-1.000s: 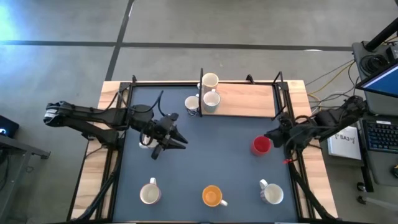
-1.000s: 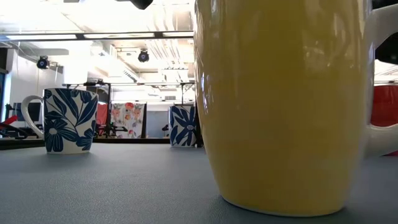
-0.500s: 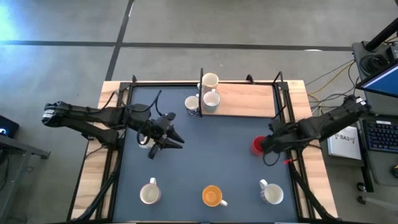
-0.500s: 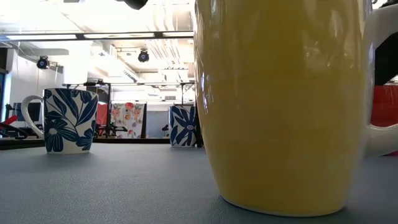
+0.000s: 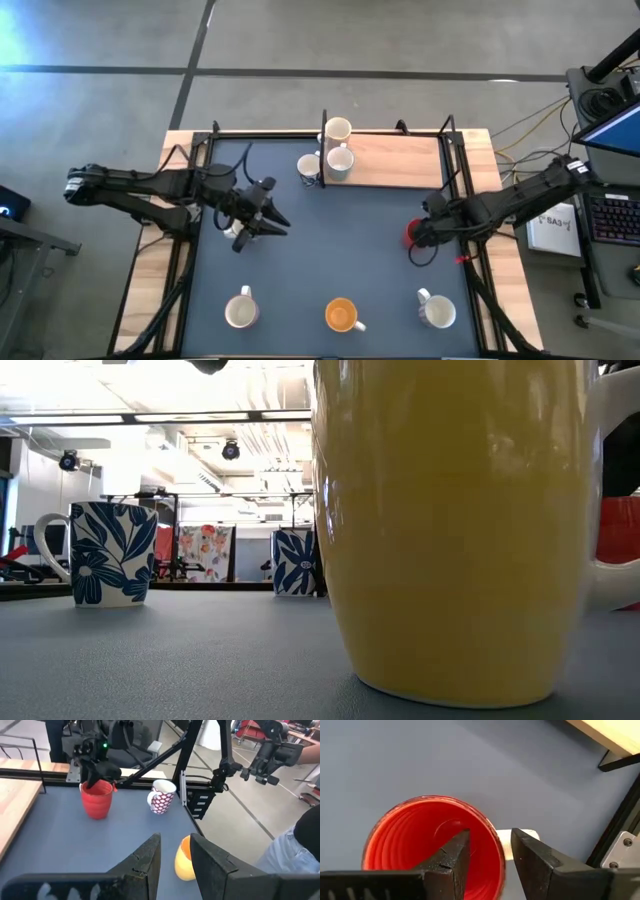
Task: Place coffee mugs
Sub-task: Put the red mug on the shelf
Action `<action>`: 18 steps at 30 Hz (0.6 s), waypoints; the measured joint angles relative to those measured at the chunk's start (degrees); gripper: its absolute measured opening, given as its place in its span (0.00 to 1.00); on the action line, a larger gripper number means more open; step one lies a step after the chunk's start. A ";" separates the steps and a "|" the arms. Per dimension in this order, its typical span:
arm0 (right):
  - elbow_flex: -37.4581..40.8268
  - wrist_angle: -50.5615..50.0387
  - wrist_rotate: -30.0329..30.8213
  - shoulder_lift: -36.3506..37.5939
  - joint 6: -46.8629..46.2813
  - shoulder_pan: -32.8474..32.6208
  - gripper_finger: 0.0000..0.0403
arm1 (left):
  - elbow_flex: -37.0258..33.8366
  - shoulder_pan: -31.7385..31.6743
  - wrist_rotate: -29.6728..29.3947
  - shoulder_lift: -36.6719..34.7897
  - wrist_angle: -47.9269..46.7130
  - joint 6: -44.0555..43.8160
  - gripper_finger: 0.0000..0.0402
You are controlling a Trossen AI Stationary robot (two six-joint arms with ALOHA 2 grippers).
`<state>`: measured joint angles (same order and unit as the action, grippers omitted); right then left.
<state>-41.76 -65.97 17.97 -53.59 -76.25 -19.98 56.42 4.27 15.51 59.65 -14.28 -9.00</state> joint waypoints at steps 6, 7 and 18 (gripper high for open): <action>-0.06 2.71 0.16 -3.14 1.85 0.32 0.22 | 0.00 -0.59 0.01 -0.75 -1.00 1.90 0.22; -0.07 2.89 0.05 -3.79 1.87 0.32 0.19 | 0.00 -0.71 0.01 -0.93 -1.22 2.29 0.22; -5.26 5.48 -1.89 -6.66 3.71 0.91 0.04 | 0.00 -1.47 -0.04 -2.90 -5.28 3.96 0.22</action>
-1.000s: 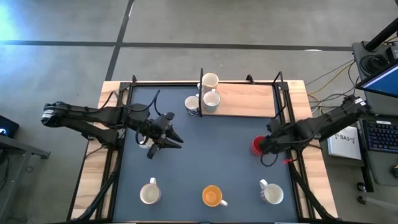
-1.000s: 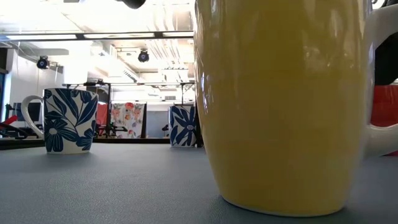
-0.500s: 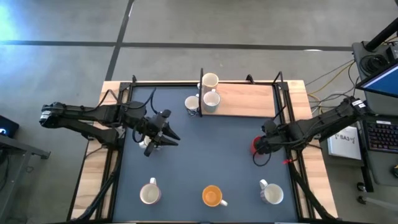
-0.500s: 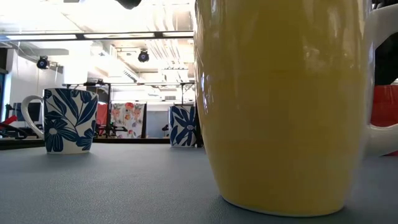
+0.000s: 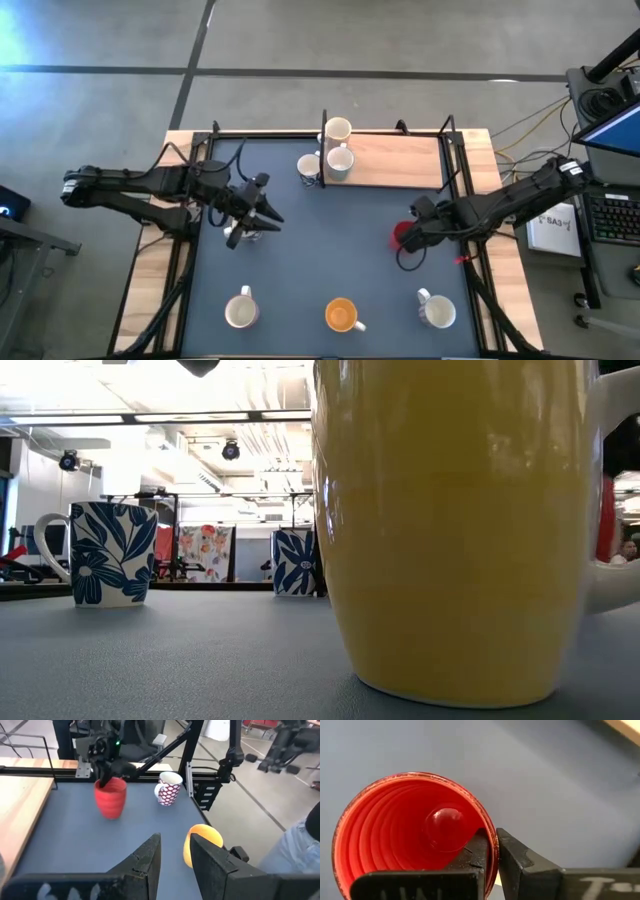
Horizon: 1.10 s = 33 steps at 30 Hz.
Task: Place coffee mugs
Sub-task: Put the red mug on the shelf
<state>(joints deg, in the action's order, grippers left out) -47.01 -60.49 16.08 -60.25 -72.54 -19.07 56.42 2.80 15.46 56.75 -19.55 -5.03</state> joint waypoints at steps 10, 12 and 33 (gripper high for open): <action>-13.48 -1.86 0.35 -2.27 14.45 7.87 0.03 | 0.00 -1.49 0.02 -2.35 -3.30 5.27 0.22; -15.80 -3.70 0.53 -3.39 17.00 10.61 0.03 | 0.00 -1.82 0.08 -3.18 -4.45 6.02 0.22; -20.10 6.16 -2.37 -14.26 45.12 44.16 0.03 | 0.00 -2.21 -6.63 -14.32 -18.62 11.47 0.22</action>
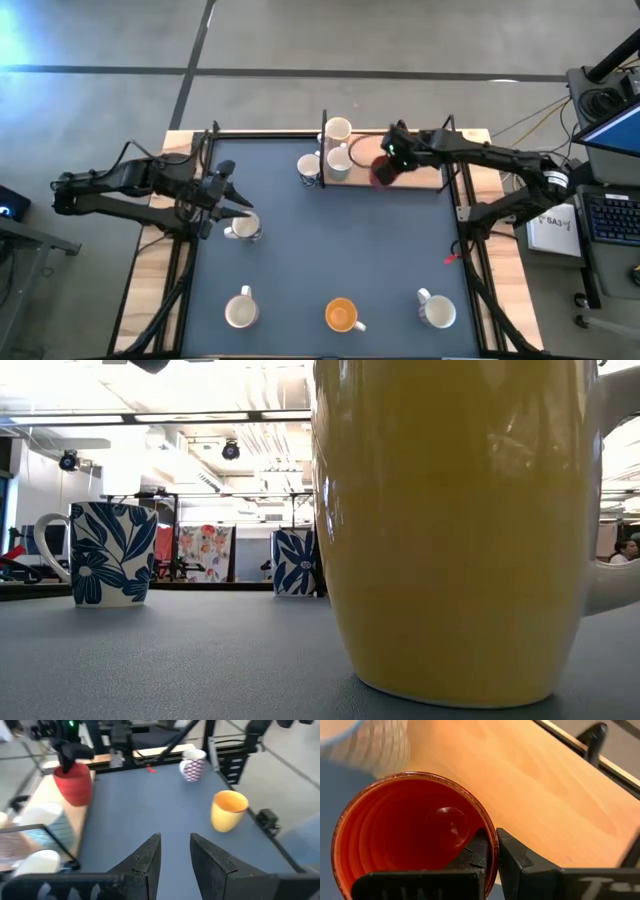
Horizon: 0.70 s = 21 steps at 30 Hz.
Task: Place coffee mugs
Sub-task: Put the red mug on the shelf
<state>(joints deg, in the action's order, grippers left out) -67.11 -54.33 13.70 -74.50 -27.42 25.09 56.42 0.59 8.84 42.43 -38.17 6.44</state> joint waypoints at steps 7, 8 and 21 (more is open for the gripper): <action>-0.58 7.33 -2.69 -6.74 3.31 8.17 0.03 | 0.00 -0.63 -5.89 -0.78 0.77 0.42 0.22; -1.10 7.97 -4.03 -7.72 4.20 9.21 0.03 | 0.00 -0.70 -6.39 -0.60 1.19 -0.01 0.22; -16.17 7.91 -7.88 -20.33 9.63 17.73 0.03 | 0.00 -3.25 -8.37 1.29 4.74 -4.46 0.22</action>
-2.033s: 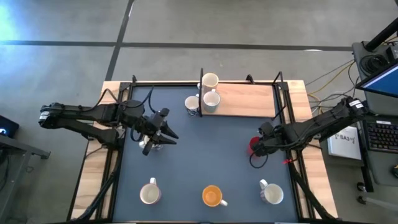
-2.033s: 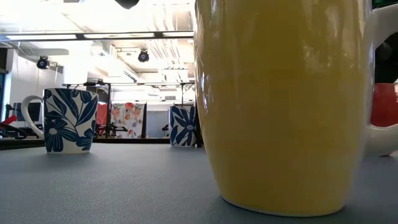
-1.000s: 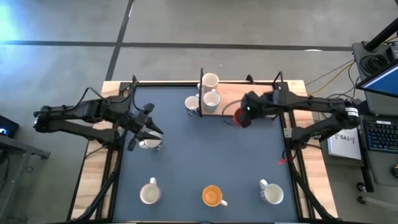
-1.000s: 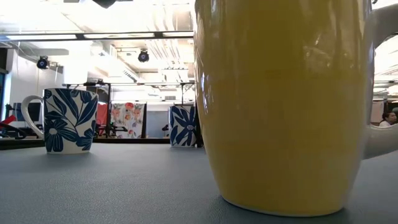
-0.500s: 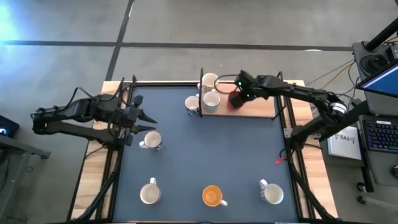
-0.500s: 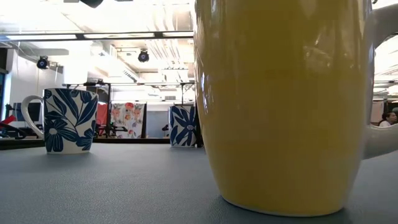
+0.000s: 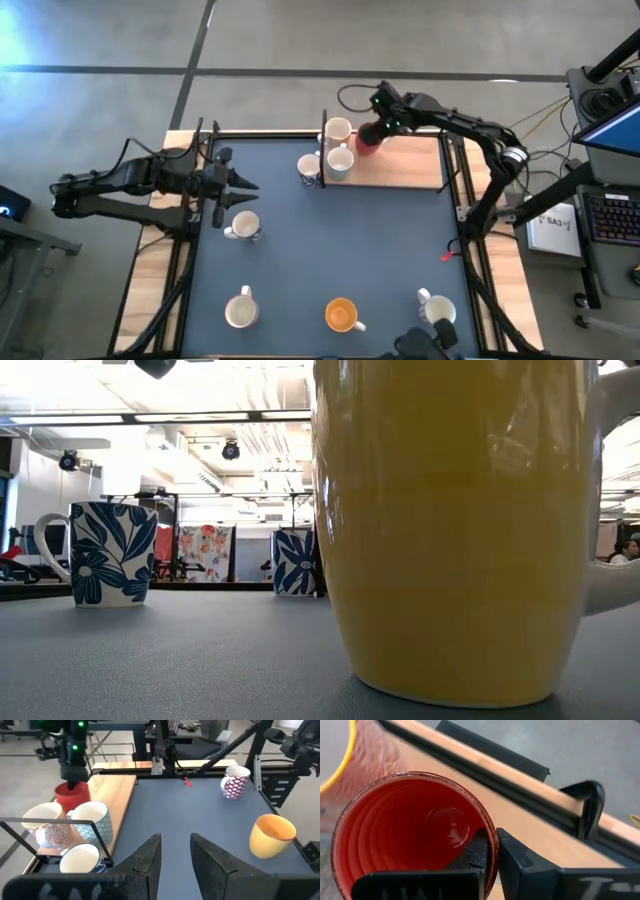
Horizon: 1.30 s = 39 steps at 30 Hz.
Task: Place coffee mugs
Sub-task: Put the red mug on the shelf
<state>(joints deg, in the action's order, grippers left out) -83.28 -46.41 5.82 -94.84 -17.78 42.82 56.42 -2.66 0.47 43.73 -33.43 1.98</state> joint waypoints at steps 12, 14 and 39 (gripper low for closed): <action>-9.47 -3.85 -7.29 -8.03 3.47 0.65 0.03 | 0.00 -1.88 -0.70 0.22 -0.04 -1.04 0.22; -9.49 -3.88 -7.35 -8.06 3.69 0.64 0.03 | 0.00 -1.88 -1.09 0.20 -0.11 -1.05 0.22; -9.23 -5.44 -2.98 -7.33 5.02 1.48 0.14 | 0.00 -2.51 -1.55 -0.31 -0.94 -1.03 0.22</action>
<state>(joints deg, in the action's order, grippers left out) -92.51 -51.86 2.84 -102.17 -12.76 44.29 56.42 -5.17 -1.08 43.42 -34.37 0.95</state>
